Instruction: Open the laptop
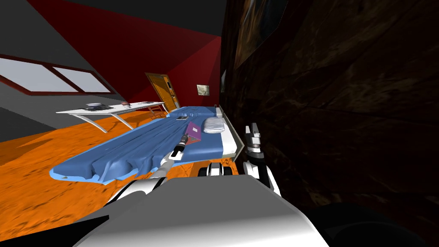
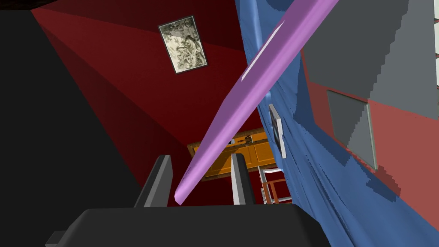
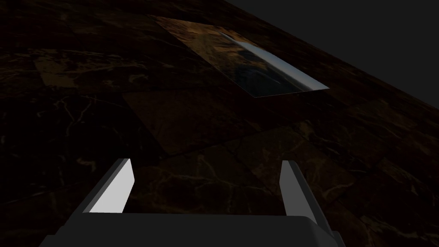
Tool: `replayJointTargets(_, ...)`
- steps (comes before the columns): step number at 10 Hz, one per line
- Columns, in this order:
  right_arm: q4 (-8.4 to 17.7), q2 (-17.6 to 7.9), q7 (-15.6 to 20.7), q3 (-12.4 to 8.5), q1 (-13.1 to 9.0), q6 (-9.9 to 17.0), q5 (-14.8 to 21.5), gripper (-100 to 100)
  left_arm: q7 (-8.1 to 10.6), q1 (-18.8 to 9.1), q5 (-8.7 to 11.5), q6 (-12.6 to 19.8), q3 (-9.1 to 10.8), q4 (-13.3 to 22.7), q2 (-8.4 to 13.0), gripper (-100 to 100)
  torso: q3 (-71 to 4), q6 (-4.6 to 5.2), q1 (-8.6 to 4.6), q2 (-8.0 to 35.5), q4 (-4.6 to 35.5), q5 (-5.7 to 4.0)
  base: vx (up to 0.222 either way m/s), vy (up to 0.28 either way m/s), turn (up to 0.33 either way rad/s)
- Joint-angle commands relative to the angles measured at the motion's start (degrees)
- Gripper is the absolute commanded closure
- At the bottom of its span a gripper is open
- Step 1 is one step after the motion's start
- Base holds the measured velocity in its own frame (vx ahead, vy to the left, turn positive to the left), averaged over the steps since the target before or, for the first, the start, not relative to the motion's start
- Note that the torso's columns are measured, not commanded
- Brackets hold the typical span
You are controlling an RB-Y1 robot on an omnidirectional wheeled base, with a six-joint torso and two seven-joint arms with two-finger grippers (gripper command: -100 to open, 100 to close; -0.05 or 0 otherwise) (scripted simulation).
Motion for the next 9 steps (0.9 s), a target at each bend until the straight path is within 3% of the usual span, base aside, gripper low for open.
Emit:
replayJointTargets(1, 0.0, 0.0, 0.0, 0.0, 0.0, 0.0, 0.0, 0, 4.33, 0.6, -0.2, -0.4, -1.15, -0.4, 0.7, 100, 0.0, 0.09, 0.00, 0.0, 0.0, -0.01, 0.029, -0.023, 0.020)
replayJointTargets(2, 0.0, 0.0, 0.0, 0.0, 0.0, 0.0, 0.0, 0, 6.05, 1.8, -0.5, -1.0, -3.64, -1.1, 2.2, 100, 0.0, 0.21, 0.07, 0.1, 0.0, 0.04, 0.060, -0.030, 0.165)
replayJointTargets(4, 0.0, 0.0, 0.0, 0.0, 0.0, 0.0, 0.0, 0, 9.23, 1.8, -0.5, -1.0, -3.64, -1.1, 2.2, 100, 0.0, 0.10, 0.05, 0.0, 0.0, 0.03, 0.048, -0.038, 0.090)
replayJointTargets(5, 0.0, 0.0, 0.0, 0.0, 0.0, 0.0, 0.0, 0, 7.94, 1.8, -0.5, -1.0, -3.50, -1.0, 2.2, 100, 0.0, 0.22, 0.07, 0.1, 0.0, 0.05, 0.007, -0.008, -0.001)
replayJointTargets(6, 0.0, 0.0, 0.0, 0.0, 0.0, 0.0, 0.0, 0, 9.95, 2.2, 0.7, -1.7, -3.47, -0.7, 0.1, 100, 0.1, 0.18, 0.10, 0.1, 0.0, 0.05, 0.005, 0.114, -0.036)
replayJointTargets(8, 0.0, 0.0, 0.0, 0.0, 0.0, 0.0, 0.0, 0, 10.78, 2.4, 1.3, -2.1, -3.45, -0.5, -0.9, 100, 0.0, 0.11, 0.66, -0.1, 0.0, 0.26, 0.007, 0.167, -0.040)
replayJointTargets(9, 0.0, 0.0, 0.0, 0.0, 0.0, 0.0, 0.0, 0, 12.45, 2.8, 2.6, -3.0, -3.40, -0.2, -3.0, 100, -0.1, 0.04, 0.35, -0.1, 0.0, 0.16, -0.025, 0.152, -0.022)
